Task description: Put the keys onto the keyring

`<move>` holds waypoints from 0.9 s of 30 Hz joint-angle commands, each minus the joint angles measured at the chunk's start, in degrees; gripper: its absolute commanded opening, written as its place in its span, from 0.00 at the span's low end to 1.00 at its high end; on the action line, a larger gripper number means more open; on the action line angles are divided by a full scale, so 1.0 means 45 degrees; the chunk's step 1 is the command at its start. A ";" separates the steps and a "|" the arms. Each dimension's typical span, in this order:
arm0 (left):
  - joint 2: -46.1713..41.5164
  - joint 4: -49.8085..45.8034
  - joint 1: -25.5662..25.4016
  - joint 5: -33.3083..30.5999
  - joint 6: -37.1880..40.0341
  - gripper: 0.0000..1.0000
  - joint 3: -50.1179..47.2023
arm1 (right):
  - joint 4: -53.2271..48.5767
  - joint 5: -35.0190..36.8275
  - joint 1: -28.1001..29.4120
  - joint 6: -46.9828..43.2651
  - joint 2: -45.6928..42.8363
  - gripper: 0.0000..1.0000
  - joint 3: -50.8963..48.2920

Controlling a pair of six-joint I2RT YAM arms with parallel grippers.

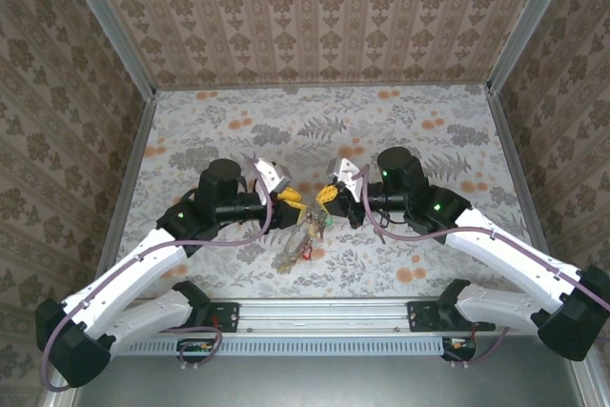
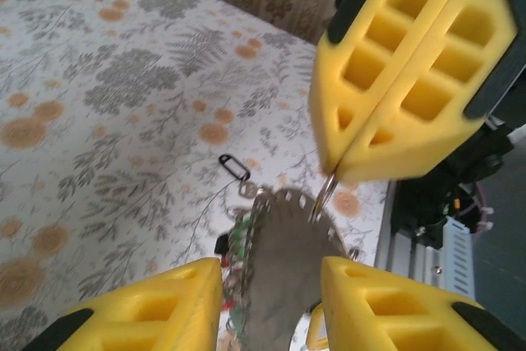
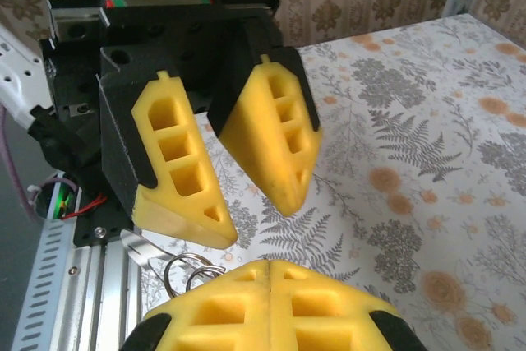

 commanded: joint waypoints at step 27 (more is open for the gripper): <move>0.0807 0.1414 0.0038 0.2096 0.0185 0.00 0.0992 | 0.2185 -0.2255 -0.0072 0.1050 -0.0208 0.00 0.0113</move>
